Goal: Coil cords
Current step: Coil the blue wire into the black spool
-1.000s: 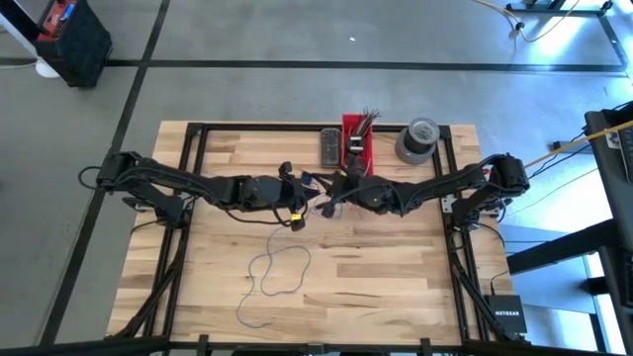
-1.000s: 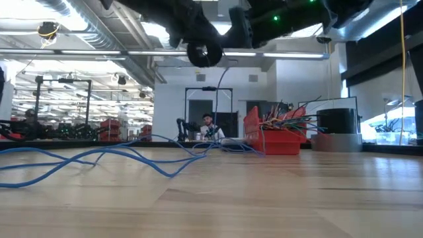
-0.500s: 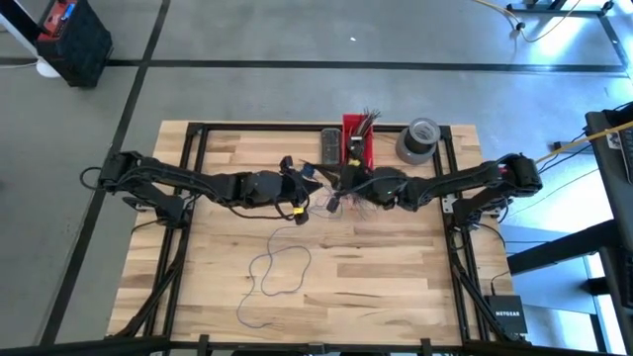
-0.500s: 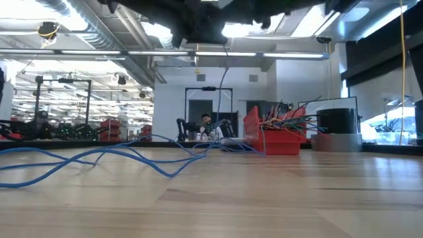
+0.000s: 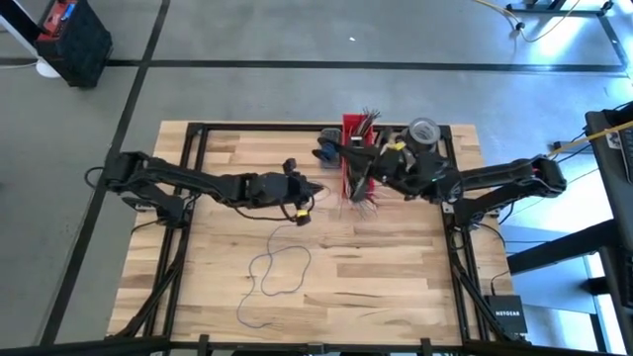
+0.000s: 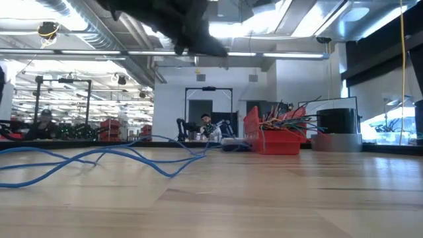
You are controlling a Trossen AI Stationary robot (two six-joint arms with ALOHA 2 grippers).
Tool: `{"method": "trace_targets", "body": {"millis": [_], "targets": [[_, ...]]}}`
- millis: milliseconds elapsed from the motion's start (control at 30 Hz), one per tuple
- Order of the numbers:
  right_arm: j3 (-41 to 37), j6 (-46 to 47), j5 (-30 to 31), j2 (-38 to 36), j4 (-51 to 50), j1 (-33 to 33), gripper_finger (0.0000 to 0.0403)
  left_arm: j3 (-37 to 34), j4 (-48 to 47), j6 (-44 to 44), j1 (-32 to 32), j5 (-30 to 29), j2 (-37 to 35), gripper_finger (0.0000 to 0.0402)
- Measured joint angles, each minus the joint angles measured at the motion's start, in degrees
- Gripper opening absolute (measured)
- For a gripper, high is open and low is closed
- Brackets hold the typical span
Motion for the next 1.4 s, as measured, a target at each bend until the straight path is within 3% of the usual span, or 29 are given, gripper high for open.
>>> {"method": "trace_targets", "body": {"millis": [400,633,833,1000,1400], "targets": [[0.0,-0.1,-1.4,-3.9,-4.2,0.0,0.0008,-0.3,-2.2,1.4,0.2,0.3,0.9,0.0017],[0.0,-0.1,-1.4,-3.1,-7.1,0.0,0.0008,-0.2,-0.3,-1.9,0.5,2.6,2.4,0.0084],[0.0,-0.5,-1.4,-3.1,-7.0,-0.1,0.0008,-0.2,8.0,0.9,1.2,3.2,5.7,0.0125],[0.0,-2.9,-1.4,-3.1,-6.9,0.0,0.0008,-0.2,12.3,2.7,1.1,4.5,6.2,0.0128],[0.0,-1.6,-1.4,-3.1,-6.8,-0.1,0.0008,-0.2,12.1,3.1,1.7,2.7,6.4,0.0117]]}}
